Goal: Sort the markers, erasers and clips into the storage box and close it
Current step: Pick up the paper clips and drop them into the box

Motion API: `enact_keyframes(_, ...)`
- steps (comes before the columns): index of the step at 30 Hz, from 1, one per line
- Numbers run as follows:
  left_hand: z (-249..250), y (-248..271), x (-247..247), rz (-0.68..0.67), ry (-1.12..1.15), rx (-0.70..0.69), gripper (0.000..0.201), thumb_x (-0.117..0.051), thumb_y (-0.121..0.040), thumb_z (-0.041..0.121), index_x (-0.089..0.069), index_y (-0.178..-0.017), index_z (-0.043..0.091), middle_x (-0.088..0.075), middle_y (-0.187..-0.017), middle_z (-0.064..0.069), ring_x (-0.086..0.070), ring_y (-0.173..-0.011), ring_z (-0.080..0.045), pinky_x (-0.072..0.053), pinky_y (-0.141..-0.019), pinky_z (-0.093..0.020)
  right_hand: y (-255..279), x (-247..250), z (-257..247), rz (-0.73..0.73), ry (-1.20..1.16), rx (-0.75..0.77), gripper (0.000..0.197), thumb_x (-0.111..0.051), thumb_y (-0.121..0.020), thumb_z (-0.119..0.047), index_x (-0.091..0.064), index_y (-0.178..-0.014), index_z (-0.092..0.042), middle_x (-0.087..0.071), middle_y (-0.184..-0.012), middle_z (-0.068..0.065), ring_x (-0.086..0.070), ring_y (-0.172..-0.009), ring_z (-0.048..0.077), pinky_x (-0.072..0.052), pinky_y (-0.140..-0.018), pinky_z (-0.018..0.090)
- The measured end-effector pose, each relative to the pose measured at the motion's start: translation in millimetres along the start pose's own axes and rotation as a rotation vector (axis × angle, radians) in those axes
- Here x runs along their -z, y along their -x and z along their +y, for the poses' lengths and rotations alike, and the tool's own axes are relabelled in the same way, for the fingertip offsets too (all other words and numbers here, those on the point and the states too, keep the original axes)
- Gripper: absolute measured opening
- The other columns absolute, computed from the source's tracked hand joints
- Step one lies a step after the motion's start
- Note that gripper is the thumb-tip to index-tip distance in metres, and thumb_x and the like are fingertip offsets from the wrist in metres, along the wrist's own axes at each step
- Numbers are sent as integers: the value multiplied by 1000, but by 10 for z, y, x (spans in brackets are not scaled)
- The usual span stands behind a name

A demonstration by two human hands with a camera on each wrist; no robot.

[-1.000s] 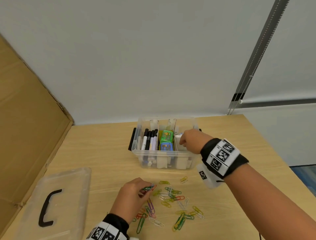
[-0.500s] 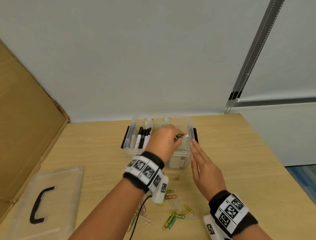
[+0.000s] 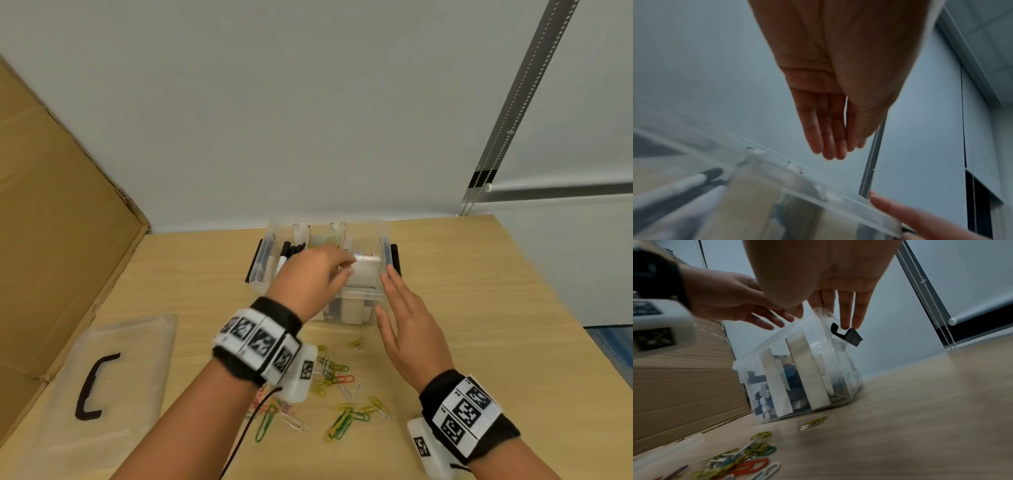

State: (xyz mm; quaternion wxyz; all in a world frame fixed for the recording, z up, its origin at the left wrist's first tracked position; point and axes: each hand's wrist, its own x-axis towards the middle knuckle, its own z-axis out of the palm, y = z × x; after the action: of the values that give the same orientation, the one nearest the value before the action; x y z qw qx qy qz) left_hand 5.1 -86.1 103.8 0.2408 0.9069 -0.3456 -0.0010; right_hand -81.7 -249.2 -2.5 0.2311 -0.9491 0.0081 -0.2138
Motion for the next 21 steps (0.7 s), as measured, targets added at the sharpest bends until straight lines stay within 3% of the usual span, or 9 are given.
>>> enact_keyframes(2, -133, 330, 58, 61, 49, 7, 25, -52, -93, 33, -64, -115, 26, -65, -103, 12, -60, -85, -2, -51, -78, -19, 47, 34, -58, 16, 29, -8, 59, -36, -95, -44, -34, -146, -13, -28, -153, 5, -34, -134, 19, -36, -108, 32)
enact_keyframes(4, -345, 653, 22, 52, 64, 63, 20, -56, -90, 36, -66, -107, 31, -64, -95, 17, -59, -78, 1, -52, -69, -19, 148, 58, -150, 19, 49, 30, 56, -45, -92, -46, -45, -136, -12, -39, -138, 10, -41, -120, 24, -44, -98, 32)
enact_keyframes(6, -594, 958, -89, -47, 29, 157, 20, -60, -86, 41, -62, -106, 39, -60, -95, 20, -58, -78, 1, -51, -68, -21, 284, 52, -240, -86, 56, 103, 54, -48, -90, -53, -49, -130, -15, -42, -126, 5, -47, -107, 20, -51, -83, 28)
enact_keyframes(8, -828, 1247, -237, -230, -44, 262, 42, -65, -80, 47, -54, -120, 43, -53, -106, 23, -55, -88, 2, -47, -74, -19, 418, 4, -289, -329, 54, 97, 67, -49, -84, -65, -42, -134, -22, -37, -124, -4, -48, -107, 14, -51, -74, 21)
enact_keyframes(11, -1091, 1602, -445, -430, -90, 351, 91, -73, -61, 62, -34, -139, 37, -40, -123, 17, -45, -110, -5, -45, -90, -23, 598, -94, -240, -696, 16, -84, 109, -65, -60, -75, -17, -145, -28, -23, -131, -8, -39, -117, 13, -51, -86, 27)
enact_keyframes(13, -1157, 1750, -548, -459, -33, 389, 109, -76, -51, 64, -24, -142, 37, -31, -124, 16, -37, -117, -7, -42, -100, -26, 661, -150, -235, -773, 15, -139, 123, -74, -50, -71, -11, -146, -29, -21, -131, -7, -37, -119, 15, -49, -92, 30)
enact_keyframes(17, -1151, 1787, -685, -351, 181, 415, 100, -83, -53, 51, -32, -139, 37, -31, -118, 17, -41, -114, -4, -34, -101, -14, 638, -333, -344, -751, -23, -173, 116, -79, -56, -60, -14, -148, -28, -24, -131, -3, -38, -122, 19, -42, -103, 31)
enact_keyframes(21, -1137, 1640, -759, -284, 244, 368, 69, -83, -63, 38, -50, -123, 39, -39, -111, 15, -49, -101, 0, -37, -88, -6, 511, -475, -450, -711, -70, -206, 84, -74, -71, -50, -33, -141, -29, -31, -126, -2, -43, -119, 20, -40, -105, 30)
